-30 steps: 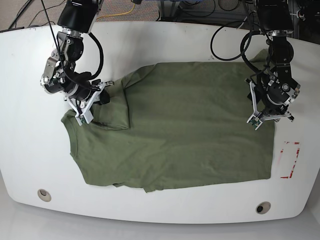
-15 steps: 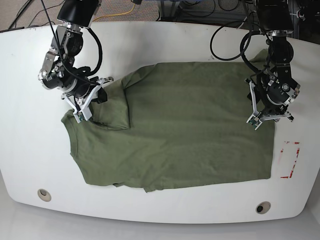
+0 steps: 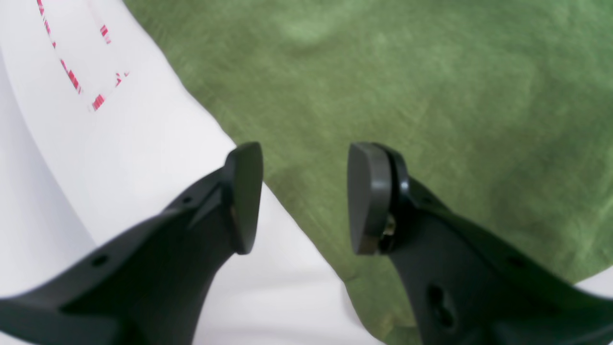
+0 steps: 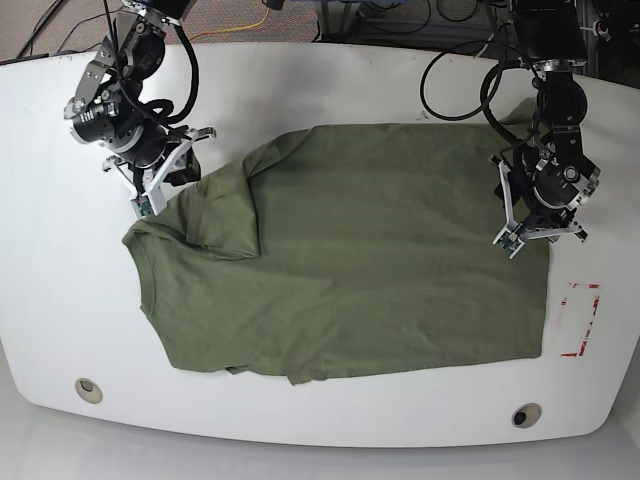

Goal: Layout the t-shirt on the table in an organized manner, then fold the t-shirt properly
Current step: 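Pull the shoulder back outward with the right gripper to flatten it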

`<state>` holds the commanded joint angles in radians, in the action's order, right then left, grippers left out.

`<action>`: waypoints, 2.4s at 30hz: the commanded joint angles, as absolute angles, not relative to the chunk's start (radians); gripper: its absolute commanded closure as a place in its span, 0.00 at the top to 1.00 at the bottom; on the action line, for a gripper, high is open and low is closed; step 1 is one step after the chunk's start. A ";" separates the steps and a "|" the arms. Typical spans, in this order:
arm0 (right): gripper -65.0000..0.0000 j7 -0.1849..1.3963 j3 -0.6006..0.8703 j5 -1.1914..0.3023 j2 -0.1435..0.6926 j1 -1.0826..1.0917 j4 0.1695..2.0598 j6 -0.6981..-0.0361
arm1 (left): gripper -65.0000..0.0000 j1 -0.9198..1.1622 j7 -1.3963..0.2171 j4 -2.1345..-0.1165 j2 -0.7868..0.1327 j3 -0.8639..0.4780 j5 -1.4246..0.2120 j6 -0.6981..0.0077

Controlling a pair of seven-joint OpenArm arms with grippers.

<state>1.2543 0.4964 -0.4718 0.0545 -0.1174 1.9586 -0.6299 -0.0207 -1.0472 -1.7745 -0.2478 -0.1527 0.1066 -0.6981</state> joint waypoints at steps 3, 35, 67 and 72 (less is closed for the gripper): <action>0.73 1.211 0.495 -0.472 0.058 -0.102 1.899 -0.630 | 0.41 -0.021 -1.047 -1.774 -0.248 -0.153 0.107 -0.698; 0.00 1.150 0.489 -0.483 0.073 -0.008 1.652 -0.639 | 0.41 -0.012 -1.047 -1.776 -0.248 -0.153 0.107 -0.698; 0.00 1.175 0.776 -0.826 -0.001 -0.631 2.020 -0.628 | 0.41 -0.010 -1.047 -1.776 -0.248 -0.151 0.107 -0.698; 0.01 1.168 0.780 -0.885 -0.024 -0.700 2.022 -0.616 | 0.41 -0.010 -1.047 -1.776 -0.246 -0.151 0.107 -0.698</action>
<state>1.1684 0.7802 -0.8846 -0.0238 -0.7004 2.0215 -0.6160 -0.0100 -1.0472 -1.7760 -0.2463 -0.1511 0.1066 -0.6981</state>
